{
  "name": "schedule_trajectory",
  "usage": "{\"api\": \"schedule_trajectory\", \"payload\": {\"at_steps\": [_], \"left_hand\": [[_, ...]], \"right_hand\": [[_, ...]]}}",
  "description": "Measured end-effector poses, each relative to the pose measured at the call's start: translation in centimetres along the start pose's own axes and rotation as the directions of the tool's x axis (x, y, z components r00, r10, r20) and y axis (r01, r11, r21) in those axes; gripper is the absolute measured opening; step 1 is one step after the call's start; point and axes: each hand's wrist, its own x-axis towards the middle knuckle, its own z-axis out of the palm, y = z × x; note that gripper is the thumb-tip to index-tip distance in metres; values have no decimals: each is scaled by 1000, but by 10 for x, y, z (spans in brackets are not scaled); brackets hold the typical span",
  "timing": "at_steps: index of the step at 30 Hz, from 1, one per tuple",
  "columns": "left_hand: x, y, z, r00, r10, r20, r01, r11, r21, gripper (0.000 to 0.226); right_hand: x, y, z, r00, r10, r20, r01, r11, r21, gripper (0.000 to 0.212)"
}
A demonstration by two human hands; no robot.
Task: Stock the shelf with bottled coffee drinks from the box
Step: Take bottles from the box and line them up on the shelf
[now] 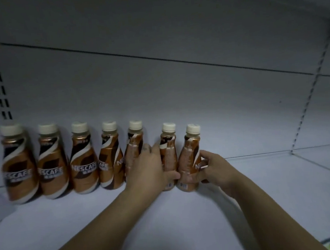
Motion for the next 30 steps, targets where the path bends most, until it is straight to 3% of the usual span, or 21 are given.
{"api": "schedule_trajectory", "payload": {"at_steps": [6,9,14,18,24,30], "left_hand": [[1,6,1,993,25,-116,-6,986,168,93],[1,5,2,991,24,-131,-6,991,136,85],[-2,0,-1,987,53,-151,-39,995,91,70],[-3,-1,-1,986,68,-155,-49,991,125,73],[0,-1,4,988,47,-149,-31,994,107,64],[3,5,2,967,60,-248,-16,984,177,70]], "right_hand": [[1,17,8,993,-24,-115,15,997,-79,44],[-11,24,16,970,-86,-228,25,966,-259,51],[-14,19,31,927,-150,-343,45,955,-294,54],[-10,23,32,921,-119,-371,32,972,-232,54],[-4,29,33,925,-147,-350,51,962,-269,44],[11,32,45,936,-167,-309,74,954,-290,39]]}}
